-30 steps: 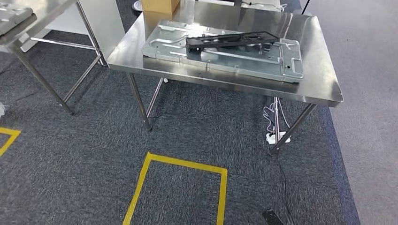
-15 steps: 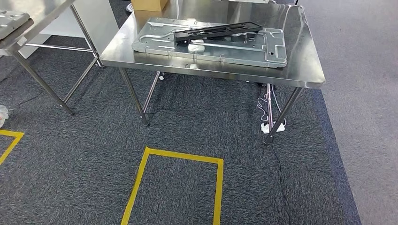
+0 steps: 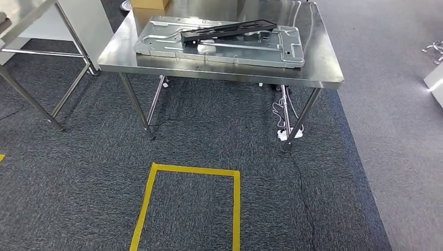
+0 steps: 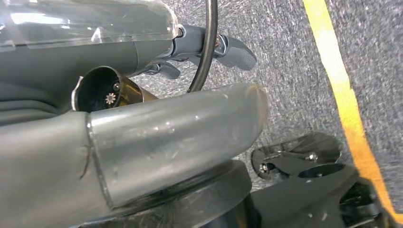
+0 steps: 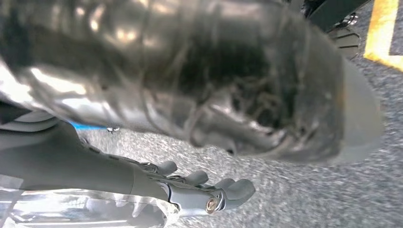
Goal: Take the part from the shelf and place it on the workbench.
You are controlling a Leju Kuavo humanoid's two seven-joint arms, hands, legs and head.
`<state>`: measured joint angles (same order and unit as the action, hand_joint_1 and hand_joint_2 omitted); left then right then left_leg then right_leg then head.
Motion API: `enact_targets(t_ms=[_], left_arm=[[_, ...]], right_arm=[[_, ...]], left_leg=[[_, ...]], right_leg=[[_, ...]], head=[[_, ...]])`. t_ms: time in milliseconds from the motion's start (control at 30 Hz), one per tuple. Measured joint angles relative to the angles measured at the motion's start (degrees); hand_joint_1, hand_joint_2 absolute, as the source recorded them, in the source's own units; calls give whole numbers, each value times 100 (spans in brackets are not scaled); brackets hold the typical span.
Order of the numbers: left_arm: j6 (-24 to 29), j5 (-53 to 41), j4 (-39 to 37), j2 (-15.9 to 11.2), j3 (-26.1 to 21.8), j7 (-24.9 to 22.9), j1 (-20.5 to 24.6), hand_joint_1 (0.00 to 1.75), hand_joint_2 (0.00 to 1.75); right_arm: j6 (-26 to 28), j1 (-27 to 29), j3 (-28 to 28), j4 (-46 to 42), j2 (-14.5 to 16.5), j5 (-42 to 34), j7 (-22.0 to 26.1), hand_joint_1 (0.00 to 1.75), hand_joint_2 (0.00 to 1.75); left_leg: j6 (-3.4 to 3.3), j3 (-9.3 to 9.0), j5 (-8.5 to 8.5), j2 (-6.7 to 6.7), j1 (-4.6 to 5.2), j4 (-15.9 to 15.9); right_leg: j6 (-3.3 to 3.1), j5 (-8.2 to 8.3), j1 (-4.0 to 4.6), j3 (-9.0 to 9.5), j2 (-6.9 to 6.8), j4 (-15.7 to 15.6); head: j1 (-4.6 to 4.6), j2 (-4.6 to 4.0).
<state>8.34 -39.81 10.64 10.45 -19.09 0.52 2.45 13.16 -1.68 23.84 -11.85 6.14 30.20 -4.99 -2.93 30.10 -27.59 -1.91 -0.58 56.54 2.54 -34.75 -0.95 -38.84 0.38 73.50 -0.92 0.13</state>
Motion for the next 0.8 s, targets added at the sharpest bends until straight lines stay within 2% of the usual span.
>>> enact_targets(t_ms=[33, 100, 133, 167, 267, 300, 333, 367, 433, 467, 500, 533, 567, 600, 667, 700, 767, 800], left_arm=[[2, -7, 0, 1, -2, 2, -1, 0, 0], [9, -25, 1, 3, -5, 7, 3, 0, 0], [13, -33, 1, 3, -7, 9, 6, 0, 0], [16, -39, 1, 2, -9, 9, 12, 0, 0], [18, -46, 1, 1, -17, 9, 31, 0, 0], [18, -47, 1, -1, -21, 9, 34, 0, 0], [18, -50, 1, -3, -24, 8, 34, 0, 0], [19, -53, 1, -5, -27, 8, 31, 0, 0], [25, -61, 1, -7, -33, 7, 15, 0, 0], [31, -64, 0, -7, -35, 9, 5, 0, 0], [38, -67, 0, -7, -37, 11, -4, 0, 0], [46, -72, 0, -7, -38, 17, -9, 0, 0], [55, -76, 1, -7, -38, 27, -11, 0, 0], [64, -80, 1, -7, -39, 37, -12, 0, 0], [77, -82, 1, -10, -40, 51, -9, 0, 0], [81, -82, 1, -11, -42, 51, -4, 0, 0], [86, -87, 1, -12, -43, 29, 5, 0, 0], [87, -92, 1, -11, -44, 10, 4, 0, 0]], right_arm=[[0, 3, 4, 4, 0, -1, 13, 0, 0], [3, -2, 19, 8, 0, -1, 36, 0, 0], [4, -12, 27, 9, 0, -1, 44, 0, 0], [5, -21, 33, 10, 0, -1, 50, 0, 0], [7, -14, 46, 20, 1, -1, 50, 0, 0], [6, -9, 49, 25, 8, -2, 47, 0, 0], [7, -8, 54, 30, 14, -2, 41, 0, 0], [7, -10, 59, 32, 20, -3, 35, 0, 0], [9, -12, 83, 33, 25, -4, 27, 0, 0], [9, -11, 101, 34, 26, -5, 25, 0, 0], [9, -9, 117, 37, 27, -7, 25, 0, 0], [9, -8, 130, 41, 30, -7, 25, 0, 0], [9, -8, 138, 45, 34, -8, 27, 0, 0], [9, -10, 140, 47, 40, -8, 29, 0, 0], [9, -18, 142, 49, 55, -8, 34, 0, 0], [9, -17, 142, 49, 60, -8, 35, 0, 0], [9, -6, 146, 51, 67, -7, 35, 0, 0], [11, 0, 150, 52, 68, -3, 39, 0, 0]], left_leg=[[7, 9, 1, -39, -2, 13], [40, 5, -6, -113, 4, 35], [72, 3, -11, -143, 14, 44], [109, 0, -13, -170, 23, 50], [221, -8, -9, -234, 24, 45], [256, 7, -56, -204, 16, 88], [284, 68, -175, -139, 8, 233], [305, 187, -359, -53, -1, 500], [322, 529, -766, 91, -11, 1278], [325, 651, -856, 117, -12, 1565], [322, 681, -832, 133, -12, 1661], [311, 597, -698, 144, -12, 1519], [289, 423, -502, 179, -12, 1189], [256, 225, -338, 272, -11, 786], [208, -27, -165, 417, -3, 227], [190, -56, -165, 450, 7, 140], [144, -61, -132, 373, 12, 106], [106, -74, -105, 327, 3, 77]], right_leg=[[9, 159, -14, 138, -27, -225], [-6, 512, -20, 600, -171, -1048], [-35, 612, -8, 765, -232, -1371], [-69, 652, 10, 850, -273, -1561], [-180, 679, 44, 843, -205, -1626], [-222, 702, 37, 846, -176, -1649], [-265, 729, 25, 841, -145, -1672], [-304, 755, 13, 828, -114, -1690], [-341, 779, 28, 773, -44, -1677], [-346, 786, 36, 754, 1, -1665], [-346, 790, 42, 741, 50, -1650], [-341, 793, 45, 735, 103, -1634], [-336, 793, 46, 728, 158, -1614], [-326, 793, 44, 714, 208, -1589], [-277, 793, 54, 675, 293, -1539], [-240, 799, 55, 656, 326, -1530], [-158, 821, 60, 646, 389, -1541], [-122, 794, 63, 624, 371, -1483]], head=[[1, 0], [0, 0], [3, 0], [5, 0], [9, 0], [8, 0], [11, 0], [14, 0], [20, 0], [19, 0], [20, 0], [20, 0], [20, 0], [20, 0], [20, 0], [20, 0], [19, 0], [17, 0]])
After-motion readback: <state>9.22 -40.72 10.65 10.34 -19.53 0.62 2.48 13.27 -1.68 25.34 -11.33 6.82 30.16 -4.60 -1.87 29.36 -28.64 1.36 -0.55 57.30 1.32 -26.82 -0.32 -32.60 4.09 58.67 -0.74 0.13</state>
